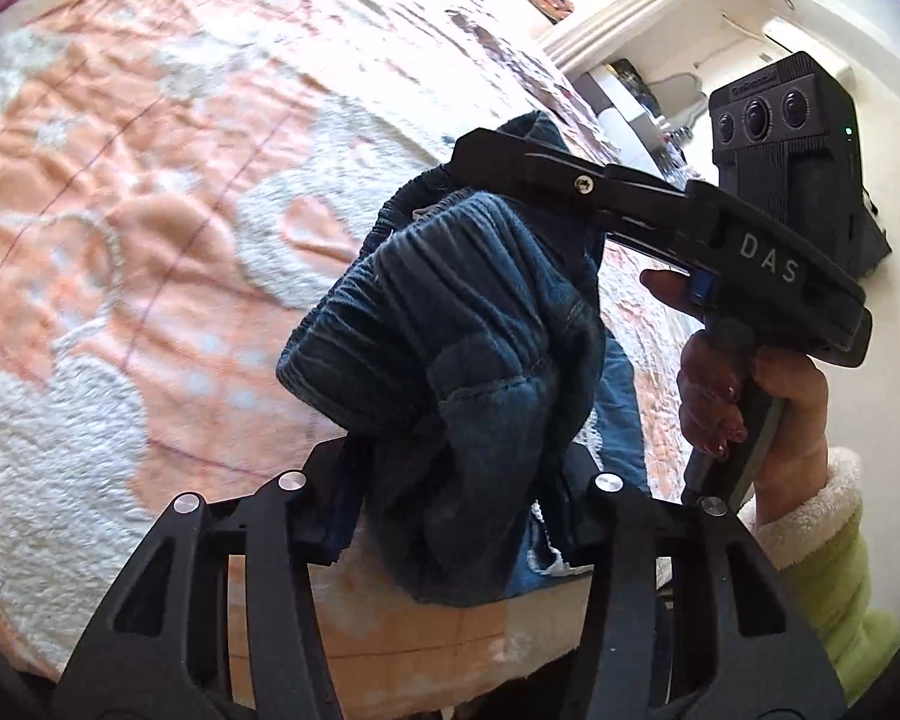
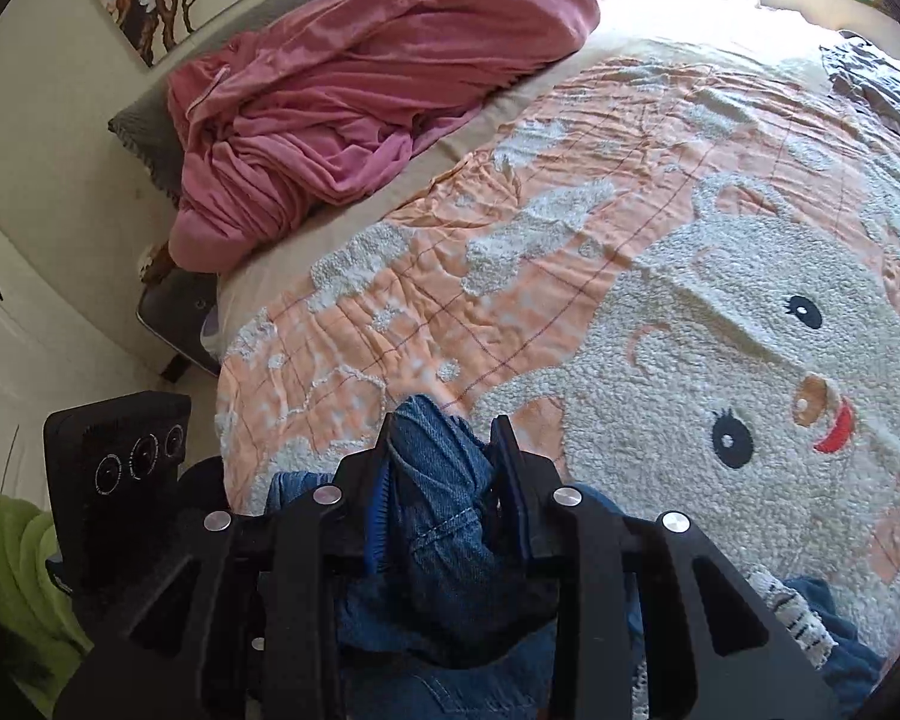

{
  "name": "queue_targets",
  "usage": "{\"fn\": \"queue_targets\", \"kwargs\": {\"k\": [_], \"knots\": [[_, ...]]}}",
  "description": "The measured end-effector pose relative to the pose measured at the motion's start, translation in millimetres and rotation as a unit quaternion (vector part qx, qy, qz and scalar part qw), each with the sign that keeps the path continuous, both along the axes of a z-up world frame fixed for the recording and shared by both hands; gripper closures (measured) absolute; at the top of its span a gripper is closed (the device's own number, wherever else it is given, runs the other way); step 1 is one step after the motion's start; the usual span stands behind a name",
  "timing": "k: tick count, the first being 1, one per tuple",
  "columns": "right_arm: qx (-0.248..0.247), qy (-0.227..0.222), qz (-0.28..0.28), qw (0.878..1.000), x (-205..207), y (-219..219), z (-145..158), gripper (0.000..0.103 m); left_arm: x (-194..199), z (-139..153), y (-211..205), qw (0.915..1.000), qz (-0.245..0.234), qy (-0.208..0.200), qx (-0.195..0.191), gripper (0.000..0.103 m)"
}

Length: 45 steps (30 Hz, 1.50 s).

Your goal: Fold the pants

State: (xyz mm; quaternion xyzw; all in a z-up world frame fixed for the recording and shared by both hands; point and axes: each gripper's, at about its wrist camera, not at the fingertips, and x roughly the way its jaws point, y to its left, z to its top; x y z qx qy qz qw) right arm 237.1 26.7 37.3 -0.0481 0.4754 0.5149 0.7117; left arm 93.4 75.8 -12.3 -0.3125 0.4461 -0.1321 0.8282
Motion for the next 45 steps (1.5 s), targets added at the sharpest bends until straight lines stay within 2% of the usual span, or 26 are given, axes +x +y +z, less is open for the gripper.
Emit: {"fn": "queue_targets", "kwargs": {"k": [6,13,19,23,24,27,29,30,32,34,36,38,41,45], "knots": [[0.025,-0.023,-0.017,0.999,3,-56,13,0.074,10,19,-41,0.9985,-0.031,-0.024,0.039,0.064],[0.046,-0.029,-0.055,0.997,10,-121,9,0.074,24,24,-93,0.9944,-0.06,-0.036,0.079,0.064],[0.067,-0.017,-0.092,0.993,11,-170,-2,0.074,22,20,-128,0.9894,-0.089,-0.037,0.109,0.048],[0.062,-0.012,-0.128,0.99,6,-203,-9,0.071,21,22,-149,0.9858,-0.131,-0.043,0.096,0.036],[0.057,-0.01,-0.136,0.989,4,-208,-11,0.066,20,20,-152,0.9846,-0.144,-0.043,0.088,0.035],[0.047,-0.003,-0.156,0.987,-5,-222,-16,0.049,14,17,-155,0.9829,-0.168,-0.04,0.065,0.034],[0.036,-0.002,-0.173,0.984,-13,-227,-18,0.046,5,23,-144,0.9826,-0.168,-0.051,0.061,0.033],[0.028,0.0,-0.182,0.983,-17,-229,-19,0.041,2,25,-134,0.9841,-0.158,-0.051,0.062,0.03],[0.027,-0.006,-0.192,0.981,-29,-233,-17,0.039,-4,31,-113,0.9871,-0.138,-0.053,0.062,0.024],[0.034,-0.021,-0.196,0.98,-43,-237,-13,0.036,-10,39,-101,0.9879,-0.119,-0.057,0.082,0.019],[0.033,-0.046,-0.198,0.978,-60,-239,-8,0.031,-6,43,-83,0.9877,-0.093,-0.057,0.113,0.009],[0.023,-0.078,-0.192,0.978,-79,-237,-3,0.028,12,44,-70,0.9866,-0.068,-0.039,0.143,0.009],[0.007,-0.122,-0.174,0.977,-106,-228,2,0.027,39,41,-60,0.9823,-0.057,-0.012,0.178,0.009],[0.008,-0.159,-0.138,0.978,-128,-209,6,0.027,60,42,-68,0.9738,-0.101,-0.008,0.204,0.009]]}}
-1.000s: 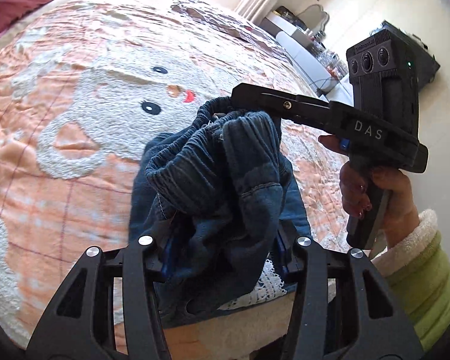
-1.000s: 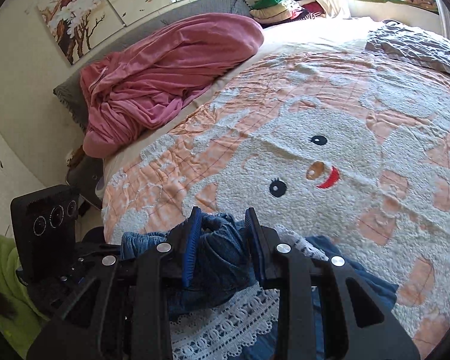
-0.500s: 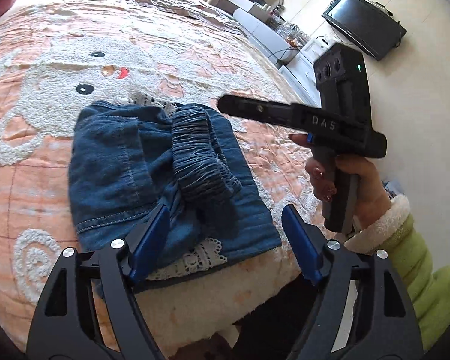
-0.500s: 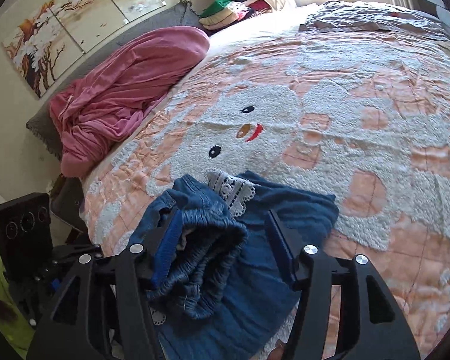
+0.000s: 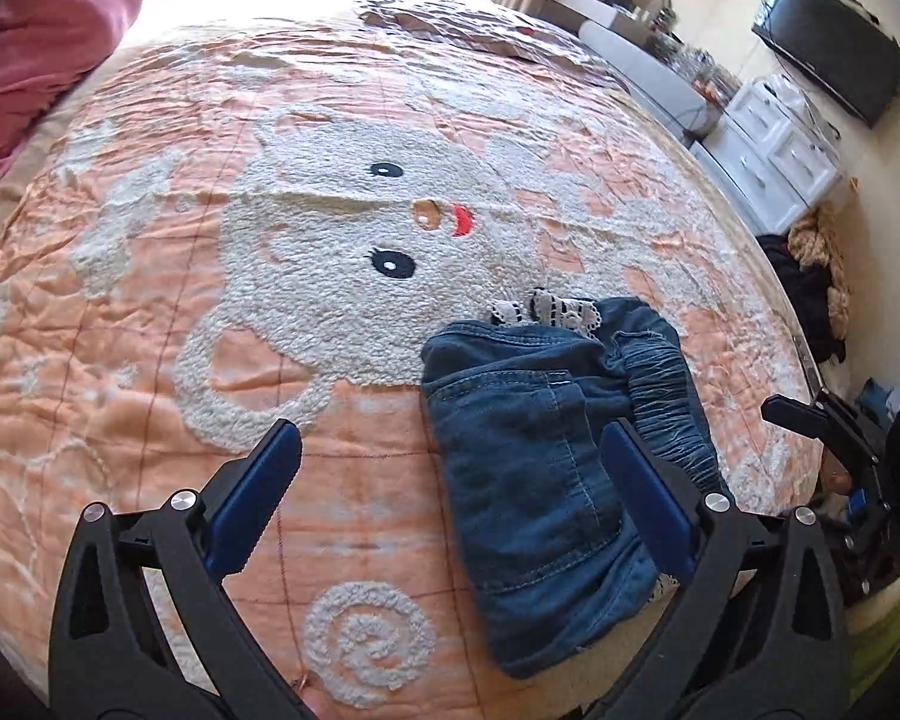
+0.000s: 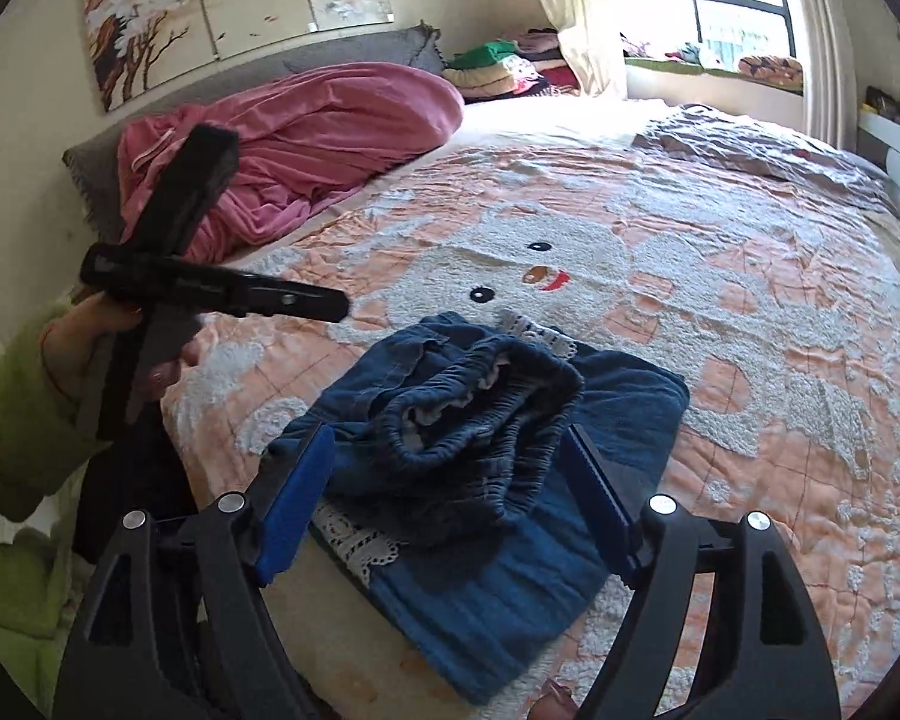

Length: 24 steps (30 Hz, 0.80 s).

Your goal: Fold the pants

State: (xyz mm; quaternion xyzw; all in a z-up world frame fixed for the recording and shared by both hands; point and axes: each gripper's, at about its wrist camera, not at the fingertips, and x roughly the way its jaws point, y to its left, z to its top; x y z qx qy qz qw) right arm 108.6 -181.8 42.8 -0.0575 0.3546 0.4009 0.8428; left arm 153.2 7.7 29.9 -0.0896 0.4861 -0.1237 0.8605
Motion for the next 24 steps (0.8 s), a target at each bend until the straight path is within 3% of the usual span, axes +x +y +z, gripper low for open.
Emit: {"fn": "queue_targets", "kwargs": {"k": [5,8,9,10,11,12,13,17,20,24], "knots": [[-0.065,-0.035,0.051,0.996,-8,37,-6,0.031,15,-13,-22,0.999,-0.035,0.012,0.024,0.009],[-0.082,-0.027,0.073,0.994,-4,52,-15,0.046,20,-14,-28,0.9984,-0.055,0.015,-0.009,0.01],[-0.088,-0.023,0.077,0.993,-1,56,-18,0.057,22,-14,-30,0.9975,-0.064,0.019,-0.022,0.011],[-0.093,-0.017,0.079,0.992,1,59,-22,0.064,24,-15,-33,0.9965,-0.073,0.026,-0.03,0.017],[-0.099,-0.009,0.081,0.992,5,61,-27,0.075,26,-15,-36,0.9956,-0.08,0.03,-0.039,0.036],[-0.102,-0.003,0.083,0.991,7,62,-31,0.083,29,-17,-39,0.9945,-0.086,0.034,-0.049,0.047],[-0.102,0.0,0.083,0.991,8,61,-35,0.087,34,-22,-42,0.9929,-0.092,0.043,-0.061,0.048],[-0.069,0.028,0.071,0.995,14,40,-41,0.091,52,-43,-56,0.9901,-0.097,0.075,-0.067,0.049],[-0.046,0.037,0.058,0.997,13,20,-38,0.091,60,-41,-62,0.9897,-0.094,0.074,-0.08,0.049],[-0.022,0.03,0.044,0.998,4,-11,-28,0.092,60,-34,-80,0.9893,-0.113,0.062,-0.068,0.048]]}}
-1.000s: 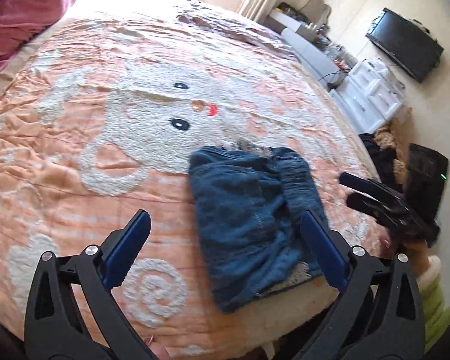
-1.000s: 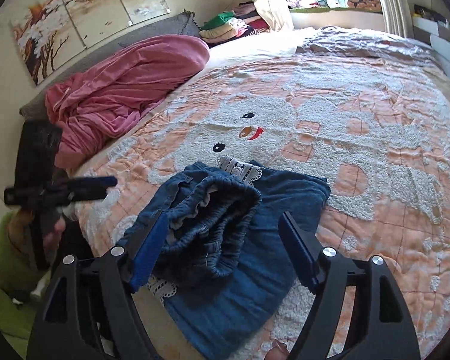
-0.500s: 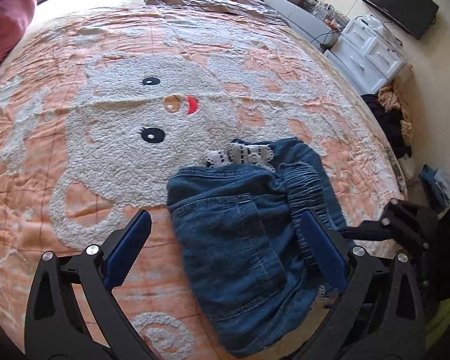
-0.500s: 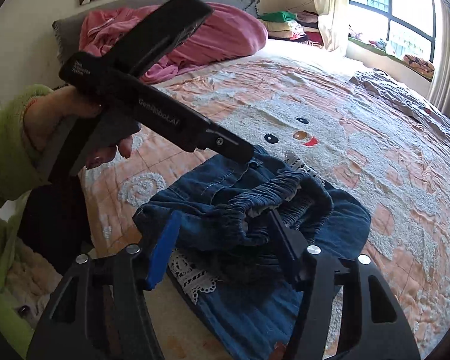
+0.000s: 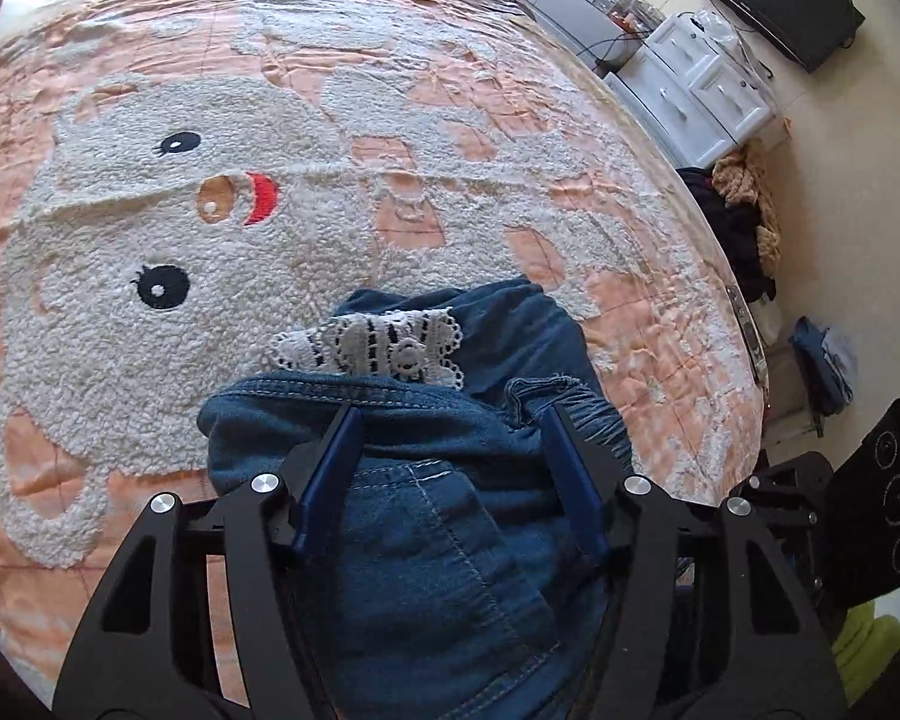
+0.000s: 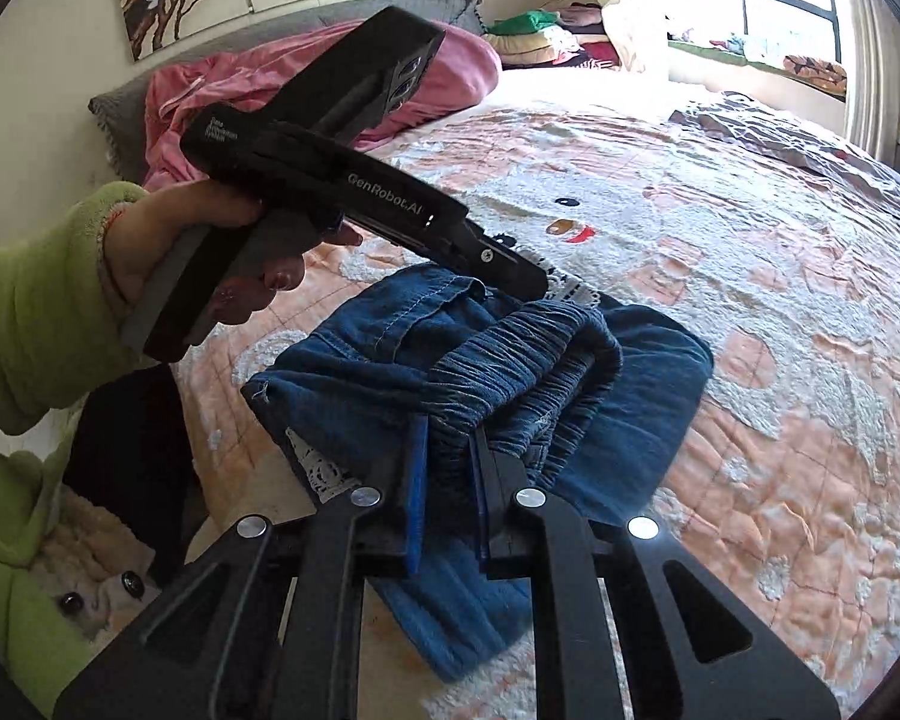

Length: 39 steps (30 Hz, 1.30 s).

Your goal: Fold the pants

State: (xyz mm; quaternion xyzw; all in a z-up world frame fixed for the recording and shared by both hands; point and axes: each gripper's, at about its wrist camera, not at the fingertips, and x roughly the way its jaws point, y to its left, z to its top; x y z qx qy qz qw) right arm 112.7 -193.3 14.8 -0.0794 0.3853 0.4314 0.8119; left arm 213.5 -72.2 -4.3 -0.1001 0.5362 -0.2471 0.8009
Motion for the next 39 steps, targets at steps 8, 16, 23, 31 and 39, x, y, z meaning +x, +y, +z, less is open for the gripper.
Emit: {"fn": "queue_targets", "kwargs": {"k": [8,16,23,31,39], "knots": [[-0.013,0.026,-0.023,0.999,-8,5,-33,0.088,-8,-17,-18,0.997,-0.025,-0.036,0.064,0.045],[0.008,0.018,-0.06,0.998,-19,9,-13,0.068,2,-25,-5,0.9972,-0.035,-0.033,0.057,0.039],[0.04,-0.049,-0.014,0.998,-53,32,19,0.068,-6,-2,11,0.998,-0.029,-0.029,0.049,0.029],[-0.103,-0.154,0.088,0.979,-64,110,-6,0.056,-41,10,55,0.9993,-0.016,-0.014,0.031,0.029],[-0.163,-0.178,0.151,0.959,-69,126,-30,0.092,-30,-25,41,0.9989,-0.023,0.017,0.038,0.052]]}}
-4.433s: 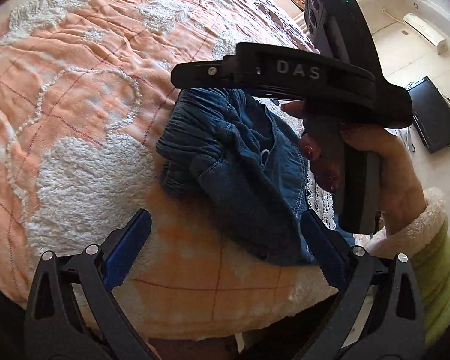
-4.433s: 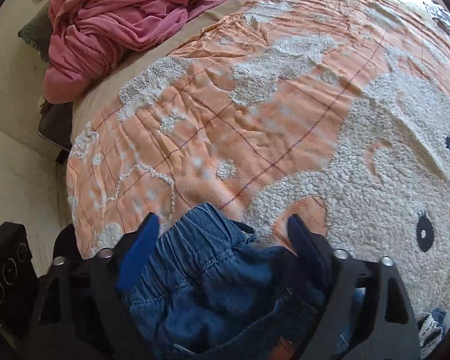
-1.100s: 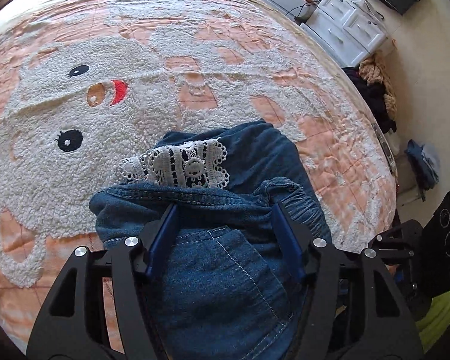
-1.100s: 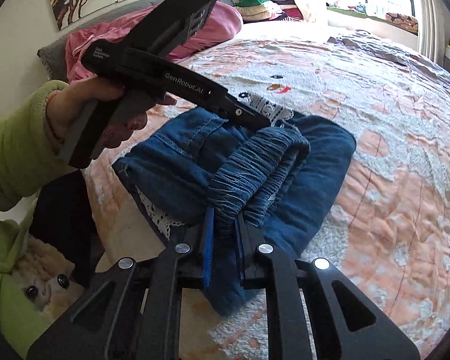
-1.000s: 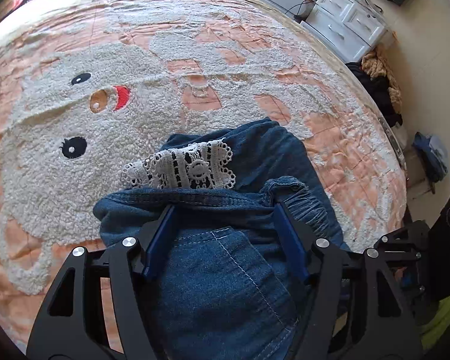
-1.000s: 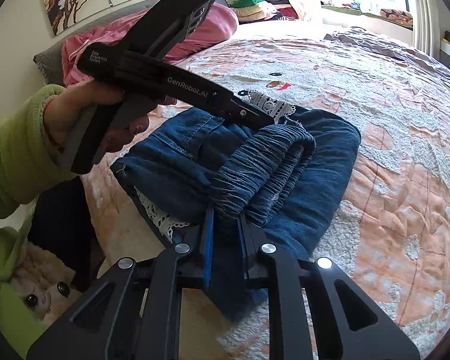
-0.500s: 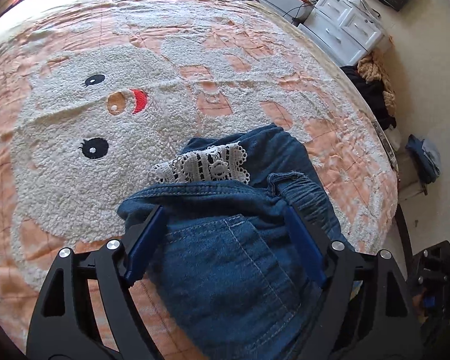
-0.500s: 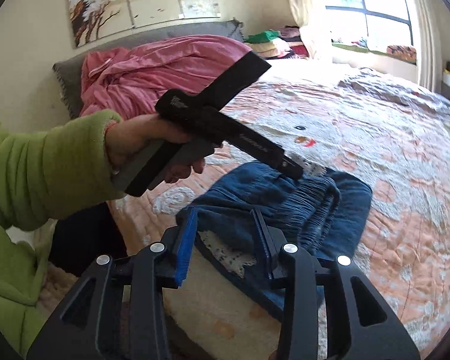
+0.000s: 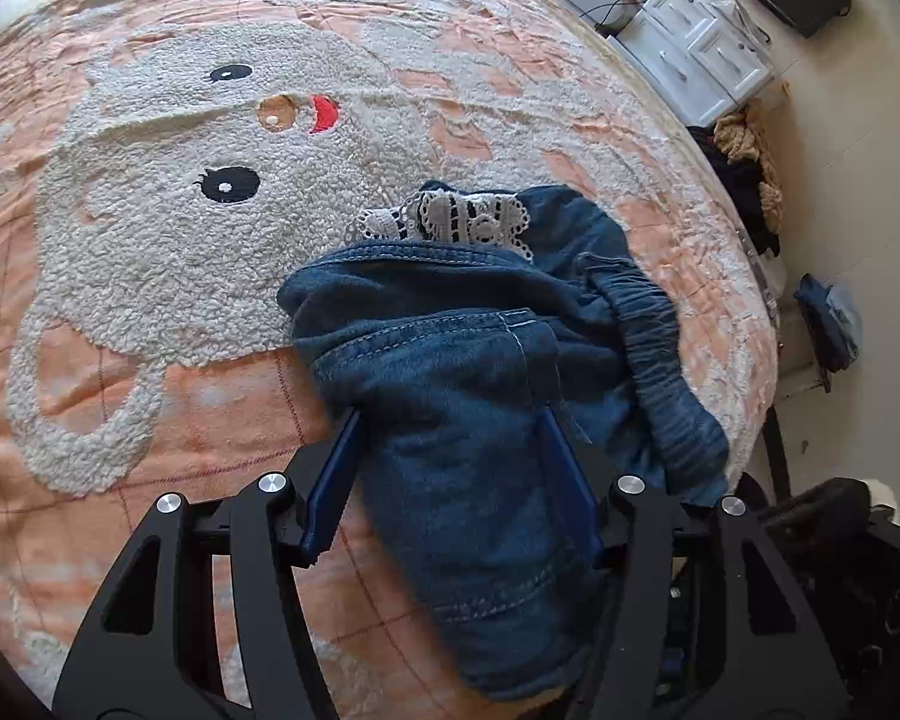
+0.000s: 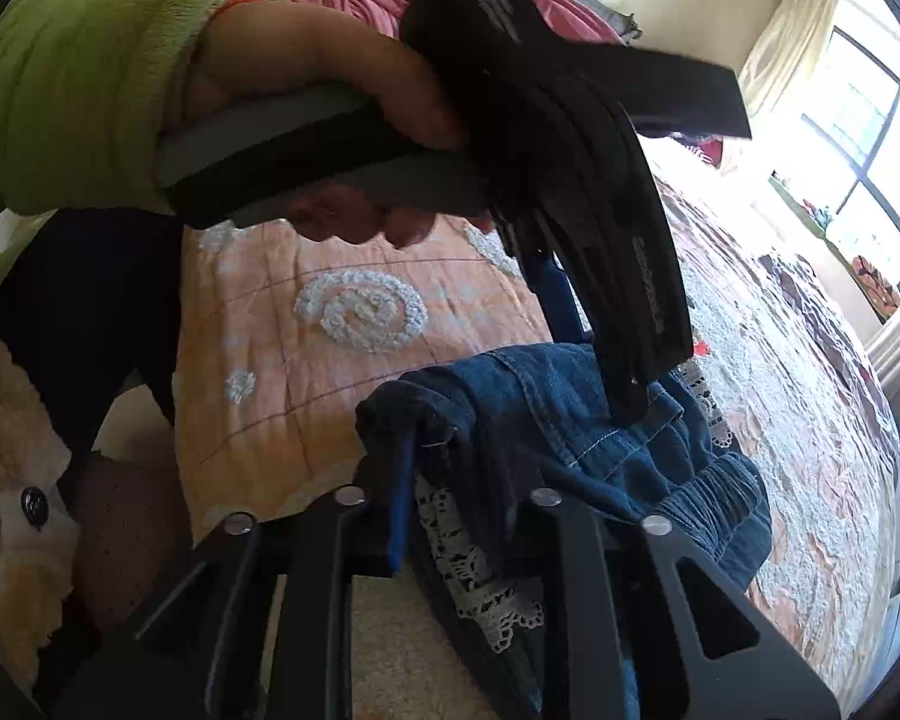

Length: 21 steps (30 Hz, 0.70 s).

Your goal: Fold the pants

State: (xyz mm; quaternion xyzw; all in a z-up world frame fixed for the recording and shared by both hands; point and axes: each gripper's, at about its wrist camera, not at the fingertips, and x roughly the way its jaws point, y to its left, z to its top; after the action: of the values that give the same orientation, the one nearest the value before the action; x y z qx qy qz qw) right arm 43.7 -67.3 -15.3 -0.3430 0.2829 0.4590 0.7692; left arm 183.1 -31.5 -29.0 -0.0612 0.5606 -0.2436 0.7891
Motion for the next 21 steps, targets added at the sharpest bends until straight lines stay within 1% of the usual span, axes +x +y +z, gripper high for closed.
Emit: {"fn": "queue_targets", "kwargs": {"k": [1,6,8,12,15,19,20,21], "knots": [[0.001,0.001,0.003,1.0,-2,-3,0,0.092,2,-4,-3,0.9998,-0.001,-0.006,0.017,0.052],[0.029,0.029,-0.004,0.999,-6,-21,0,0.094,0,-5,-16,0.9978,-0.015,-0.035,0.053,0.051],[0.034,0.035,-0.003,0.999,-9,-25,-3,0.095,0,-5,-16,0.9976,-0.014,-0.038,0.057,0.05],[0.043,0.049,-0.023,0.998,-8,-24,-11,0.095,-1,-5,-16,0.9971,-0.014,-0.042,0.061,0.049],[0.055,0.065,-0.031,0.996,-5,-25,-9,0.093,-2,-5,-17,0.9971,-0.011,-0.045,0.061,0.049],[0.058,0.08,-0.038,0.994,-5,-27,-6,0.092,-3,-4,-17,0.9969,-0.011,-0.046,0.063,0.049],[0.055,0.088,-0.04,0.994,-5,-26,-6,0.093,-3,-4,-18,0.9969,-0.011,-0.047,0.063,0.049],[0.051,0.111,-0.038,0.992,-3,-25,-6,0.093,-3,-4,-17,0.9967,-0.011,-0.049,0.063,0.049]]}}
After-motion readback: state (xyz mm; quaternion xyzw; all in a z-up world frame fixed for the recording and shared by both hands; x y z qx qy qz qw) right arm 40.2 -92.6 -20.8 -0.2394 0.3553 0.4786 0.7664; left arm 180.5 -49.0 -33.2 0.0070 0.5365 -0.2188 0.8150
